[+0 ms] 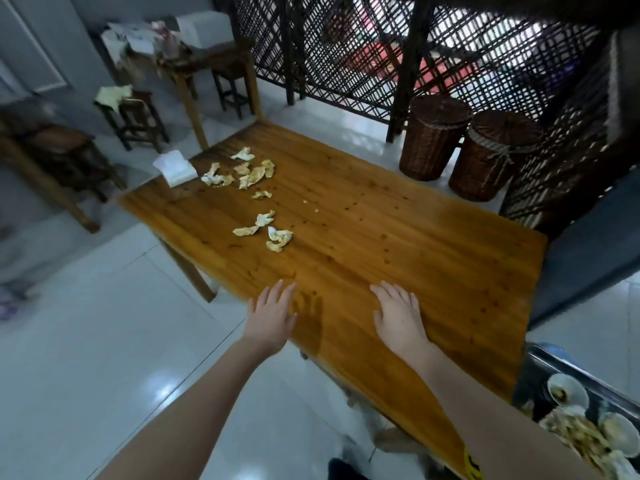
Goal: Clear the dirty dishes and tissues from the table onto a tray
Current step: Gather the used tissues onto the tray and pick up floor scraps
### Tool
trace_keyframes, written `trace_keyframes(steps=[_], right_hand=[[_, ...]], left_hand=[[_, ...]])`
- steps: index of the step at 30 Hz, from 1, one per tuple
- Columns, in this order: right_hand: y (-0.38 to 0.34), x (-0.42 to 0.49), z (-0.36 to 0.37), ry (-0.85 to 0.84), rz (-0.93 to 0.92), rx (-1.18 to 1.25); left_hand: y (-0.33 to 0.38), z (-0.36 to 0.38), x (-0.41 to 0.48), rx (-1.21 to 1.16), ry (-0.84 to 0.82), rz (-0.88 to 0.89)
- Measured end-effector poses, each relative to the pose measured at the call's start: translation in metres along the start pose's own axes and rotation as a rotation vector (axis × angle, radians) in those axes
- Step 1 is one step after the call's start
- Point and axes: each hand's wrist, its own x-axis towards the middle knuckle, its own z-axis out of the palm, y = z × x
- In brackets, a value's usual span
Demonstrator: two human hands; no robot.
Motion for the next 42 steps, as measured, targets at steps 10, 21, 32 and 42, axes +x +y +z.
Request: trace_keyframes(steps=[10,21,32,42], right_hand=[[-0.078,0.067,0.04,-0.08,-0.144,0.063],[-0.13,0.191,0.075,-0.137,-0.079,0.063],[-0.178,0.268,0.125,-0.306,-0.103,0.071],[-0.184,0.293,0.147,-0.364,0.052,0.003]], left_hand=[[-0.083,-0.005,0.025,-0.002,0.001,-0.15],[-0.137,-0.052,0.135,0.016,-0.047,-0.135],[-0.193,-0.064,0.223,0.005,-0.117,-0.121],[-0.219,-0.059,0.301,0.01,-0.25,0.147]])
